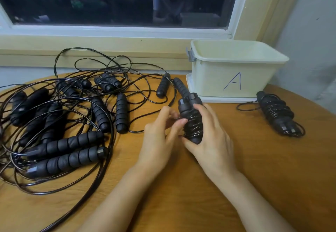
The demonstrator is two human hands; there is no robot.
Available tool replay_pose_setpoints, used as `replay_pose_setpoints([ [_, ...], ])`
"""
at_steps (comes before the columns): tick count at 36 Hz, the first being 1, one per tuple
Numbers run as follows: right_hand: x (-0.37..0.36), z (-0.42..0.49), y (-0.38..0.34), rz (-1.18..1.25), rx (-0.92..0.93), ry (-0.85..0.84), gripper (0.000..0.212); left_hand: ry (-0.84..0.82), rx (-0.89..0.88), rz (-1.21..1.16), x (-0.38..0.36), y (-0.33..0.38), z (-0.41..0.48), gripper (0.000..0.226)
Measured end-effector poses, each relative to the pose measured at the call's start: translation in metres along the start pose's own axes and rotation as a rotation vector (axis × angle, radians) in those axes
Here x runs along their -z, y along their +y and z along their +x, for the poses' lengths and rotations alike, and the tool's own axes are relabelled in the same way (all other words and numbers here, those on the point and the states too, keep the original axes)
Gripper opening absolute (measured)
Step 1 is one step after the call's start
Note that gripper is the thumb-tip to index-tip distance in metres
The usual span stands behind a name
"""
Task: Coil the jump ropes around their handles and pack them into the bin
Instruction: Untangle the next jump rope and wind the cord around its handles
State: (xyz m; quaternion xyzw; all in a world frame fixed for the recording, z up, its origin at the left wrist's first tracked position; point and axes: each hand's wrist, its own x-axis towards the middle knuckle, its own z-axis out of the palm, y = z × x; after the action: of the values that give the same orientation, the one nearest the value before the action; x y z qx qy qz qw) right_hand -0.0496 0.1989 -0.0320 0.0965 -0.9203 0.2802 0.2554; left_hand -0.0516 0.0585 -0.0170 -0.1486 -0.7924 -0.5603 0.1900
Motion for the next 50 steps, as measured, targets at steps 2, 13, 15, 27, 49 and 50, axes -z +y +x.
replay_pose_setpoints([
  [2,0.000,0.001,0.002,0.010,0.006,-0.010,0.087,0.006,-0.023,0.030,0.000,-0.002,0.000,0.026],
  [13,0.005,0.002,-0.004,0.011,0.199,-0.031,0.087,0.105,0.328,-0.605,0.014,0.000,0.013,0.027],
  [15,0.005,0.001,-0.006,-0.007,0.245,-0.024,0.088,0.097,0.363,-0.648,0.021,0.000,0.016,0.025],
  [27,0.008,-0.003,-0.011,0.072,0.441,0.009,0.084,-0.006,0.586,-0.835,0.046,0.007,0.022,0.022],
  [49,-0.007,0.002,-0.004,0.413,0.035,0.077,0.087,0.129,0.094,-0.361,-0.009,-0.003,0.000,0.033],
  [50,-0.007,0.003,-0.003,0.425,0.022,0.072,0.088,0.126,0.052,-0.257,-0.010,-0.004,0.000,0.037],
])
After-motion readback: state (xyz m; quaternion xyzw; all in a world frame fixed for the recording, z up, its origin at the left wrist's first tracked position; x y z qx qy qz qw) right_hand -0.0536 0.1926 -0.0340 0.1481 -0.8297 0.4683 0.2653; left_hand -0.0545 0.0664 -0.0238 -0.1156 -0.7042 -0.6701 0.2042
